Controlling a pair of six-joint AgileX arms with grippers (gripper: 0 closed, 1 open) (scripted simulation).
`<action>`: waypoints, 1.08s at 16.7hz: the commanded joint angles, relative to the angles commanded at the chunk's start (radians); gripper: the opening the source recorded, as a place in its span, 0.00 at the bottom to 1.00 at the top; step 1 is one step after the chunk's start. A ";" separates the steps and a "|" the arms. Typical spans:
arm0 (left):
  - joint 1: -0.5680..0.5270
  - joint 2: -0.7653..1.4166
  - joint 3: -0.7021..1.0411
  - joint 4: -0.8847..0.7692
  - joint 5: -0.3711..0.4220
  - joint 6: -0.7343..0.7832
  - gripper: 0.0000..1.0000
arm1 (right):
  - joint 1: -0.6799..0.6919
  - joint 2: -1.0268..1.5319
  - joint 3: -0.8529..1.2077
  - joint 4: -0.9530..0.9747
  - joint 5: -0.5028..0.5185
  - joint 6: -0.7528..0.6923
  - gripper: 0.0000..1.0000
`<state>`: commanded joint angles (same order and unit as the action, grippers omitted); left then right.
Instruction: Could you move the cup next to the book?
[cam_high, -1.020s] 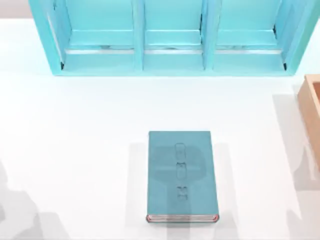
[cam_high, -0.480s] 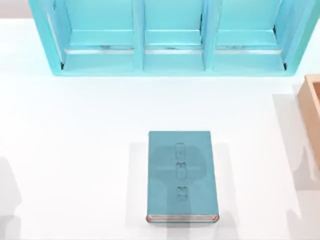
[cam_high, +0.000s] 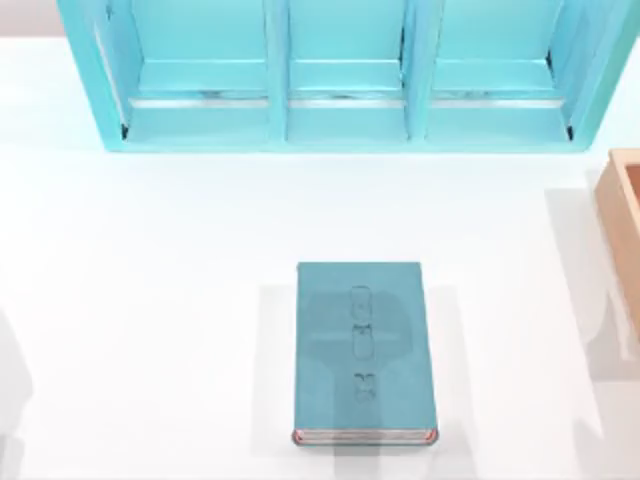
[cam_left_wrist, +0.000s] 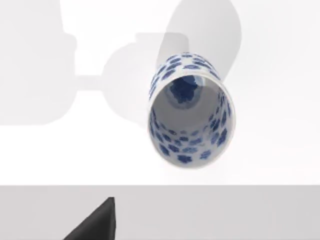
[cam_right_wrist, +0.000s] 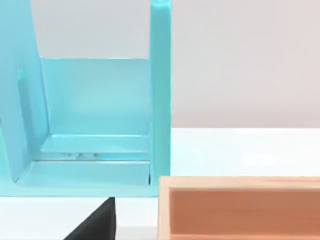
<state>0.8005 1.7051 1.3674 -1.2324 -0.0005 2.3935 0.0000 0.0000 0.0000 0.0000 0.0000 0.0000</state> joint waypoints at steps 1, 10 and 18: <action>-0.005 -0.004 -0.002 0.002 0.000 -0.001 1.00 | 0.000 0.000 0.000 0.000 0.000 0.000 1.00; 0.001 0.085 -0.218 0.310 0.000 0.002 1.00 | 0.000 0.000 0.000 0.000 0.000 0.000 1.00; 0.004 0.111 -0.282 0.393 0.000 0.005 0.92 | 0.000 0.000 0.000 0.000 0.000 0.000 1.00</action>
<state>0.8042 1.8161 1.0858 -0.8399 -0.0002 2.3989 0.0000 0.0000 0.0000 0.0000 0.0000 0.0000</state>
